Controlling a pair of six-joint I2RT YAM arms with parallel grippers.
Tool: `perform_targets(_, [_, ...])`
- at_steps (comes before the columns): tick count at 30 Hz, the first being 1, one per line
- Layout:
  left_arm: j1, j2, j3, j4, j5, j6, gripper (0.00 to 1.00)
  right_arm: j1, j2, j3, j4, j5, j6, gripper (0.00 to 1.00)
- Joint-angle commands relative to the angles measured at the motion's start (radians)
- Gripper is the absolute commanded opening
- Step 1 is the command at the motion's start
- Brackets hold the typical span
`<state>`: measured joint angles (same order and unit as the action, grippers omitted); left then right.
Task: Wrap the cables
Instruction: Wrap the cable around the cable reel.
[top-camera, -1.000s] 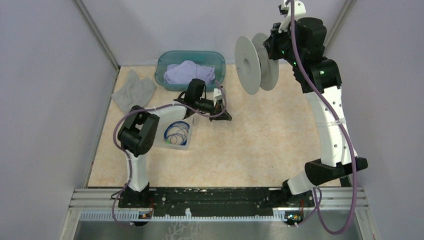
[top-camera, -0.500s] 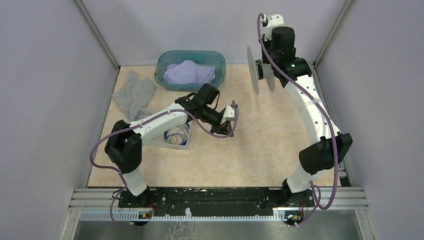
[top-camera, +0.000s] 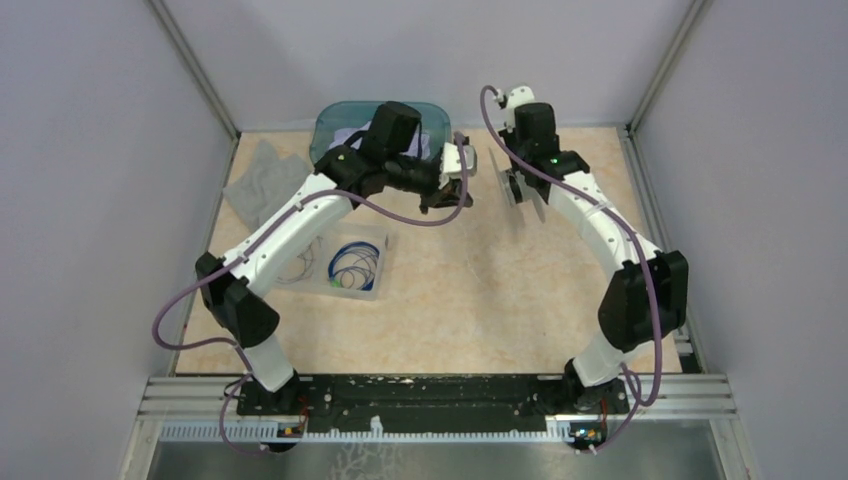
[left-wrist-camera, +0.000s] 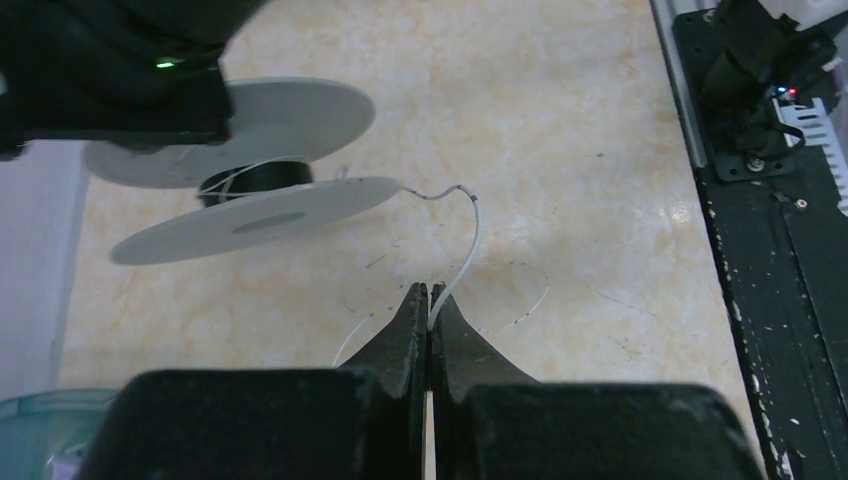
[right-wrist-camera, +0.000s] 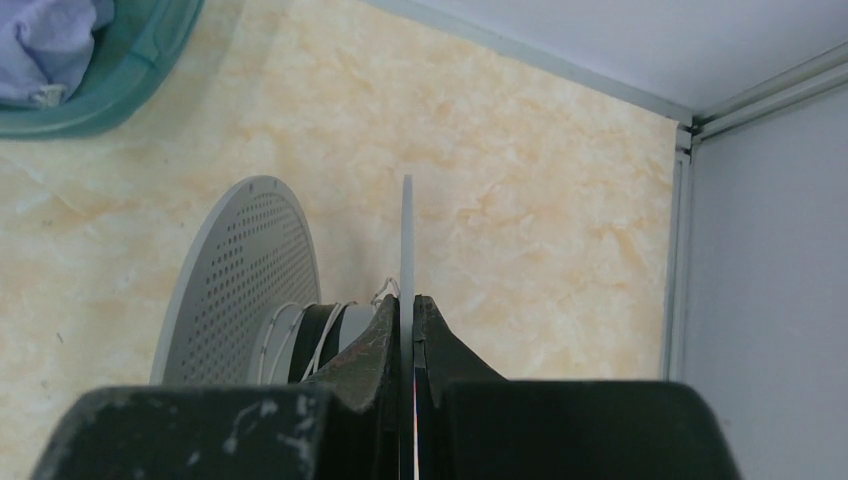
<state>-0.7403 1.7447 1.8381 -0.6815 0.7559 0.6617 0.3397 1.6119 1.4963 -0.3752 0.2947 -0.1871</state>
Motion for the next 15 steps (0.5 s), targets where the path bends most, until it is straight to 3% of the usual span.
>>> perform_targets(1, [0.073, -0.034, 0.051, 0.026, -0.060, -0.131, 0.00, 0.026, -0.108, -0.032, 0.136, 0.007, -0.014, 0.00])
perform_targets(15, [0.282, -0.025, 0.045, 0.301, -0.122, -0.386, 0.00, 0.046, -0.181, -0.161, 0.099, -0.176, -0.019, 0.00])
